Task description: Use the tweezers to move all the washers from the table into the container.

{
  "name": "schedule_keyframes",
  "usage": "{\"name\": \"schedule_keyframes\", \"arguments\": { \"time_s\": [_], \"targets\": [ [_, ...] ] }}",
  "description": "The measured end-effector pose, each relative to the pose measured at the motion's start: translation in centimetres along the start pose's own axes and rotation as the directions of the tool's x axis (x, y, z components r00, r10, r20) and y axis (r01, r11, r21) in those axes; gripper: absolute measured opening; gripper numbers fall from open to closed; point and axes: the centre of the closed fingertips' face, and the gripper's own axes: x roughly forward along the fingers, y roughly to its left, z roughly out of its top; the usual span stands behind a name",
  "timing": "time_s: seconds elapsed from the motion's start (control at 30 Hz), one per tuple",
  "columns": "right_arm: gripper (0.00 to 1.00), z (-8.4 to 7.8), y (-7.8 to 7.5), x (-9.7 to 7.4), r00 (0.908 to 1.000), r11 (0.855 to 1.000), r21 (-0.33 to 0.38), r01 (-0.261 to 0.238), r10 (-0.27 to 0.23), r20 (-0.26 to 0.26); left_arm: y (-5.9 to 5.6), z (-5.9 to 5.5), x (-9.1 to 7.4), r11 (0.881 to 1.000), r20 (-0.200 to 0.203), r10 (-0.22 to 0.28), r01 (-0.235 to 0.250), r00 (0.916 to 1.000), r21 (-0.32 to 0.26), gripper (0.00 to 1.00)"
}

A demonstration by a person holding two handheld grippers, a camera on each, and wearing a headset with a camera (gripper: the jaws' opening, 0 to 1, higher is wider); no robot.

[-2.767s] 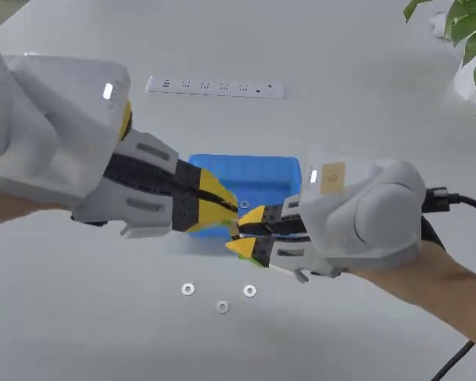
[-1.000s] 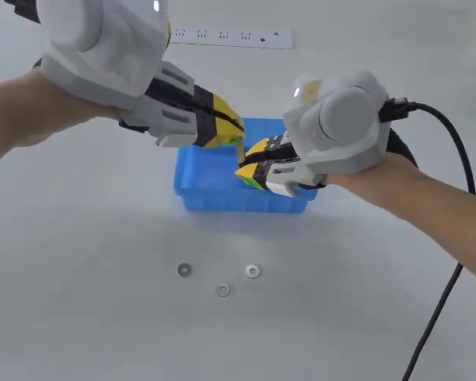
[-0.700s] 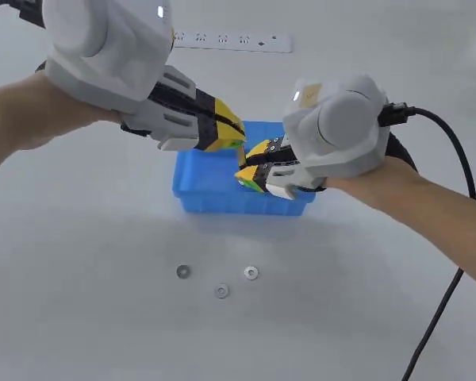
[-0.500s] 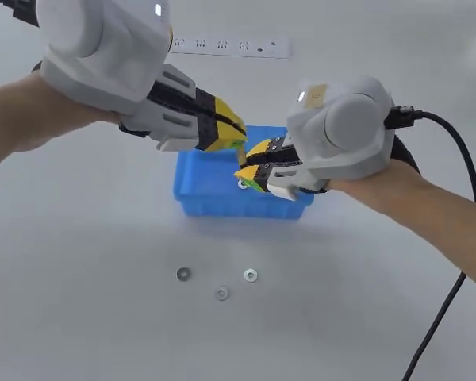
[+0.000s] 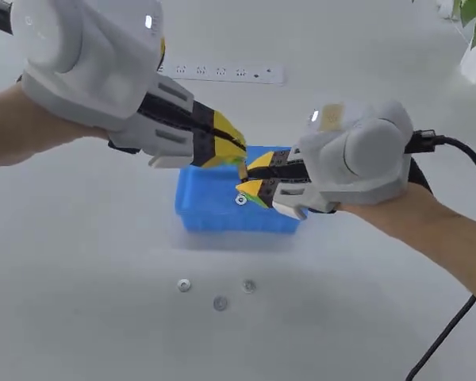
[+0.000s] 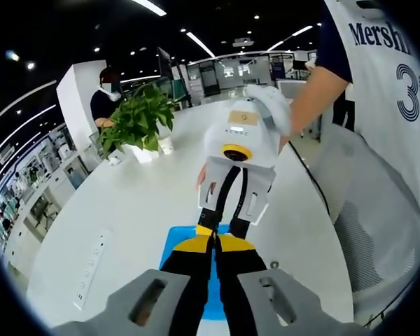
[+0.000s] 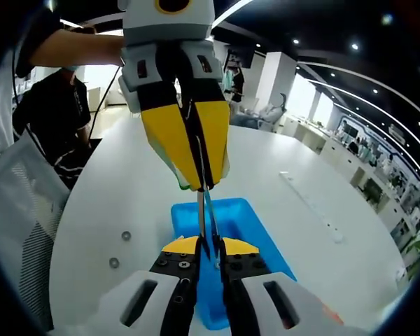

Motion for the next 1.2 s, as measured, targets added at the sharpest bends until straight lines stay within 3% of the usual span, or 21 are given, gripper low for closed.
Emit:
{"name": "schedule_keyframes", "arguments": {
  "time_s": [0.17,0.27,0.5,0.87,1.2],
  "targets": [
    [0.11,0.4,1.3,-0.9,1.0,1.0,-0.016,-0.004,0.004,0.003,-1.3,0.6,-0.5,1.0,-0.003,-0.011,0.011,0.9999,0.018,0.05],
    [0.11,0.4,2.0,-1.4,1.0,1.0,-0.02,-0.008,0.009,0.004,-2.7,1.4,-0.6,0.999,-0.003,-0.022,0.022,0.9997,0.029,0.05],
    [0.11,-0.1,4.3,-1.9,0.9997,1.0,-0.006,-0.026,0.026,-0.003,-5.2,1.7,-0.5,0.998,-0.01,-0.049,0.049,0.9988,0.031,0.05],
    [0.11,-1.7,7.7,-1.9,0.9963,0.997,0.011,-0.083,0.083,-0.022,-8.4,0.5,0.0,0.997,-0.008,-0.081,0.081,0.9967,-0.015,0.05],
    [0.11,-3.5,10.0,-1.6,0.9915,0.992,0.035,-0.12,0.122,-0.046,-9.9,-0.8,1.1,0.992,-0.008,-0.112,0.111,0.9937,-0.065,0.05]
  ]
}}
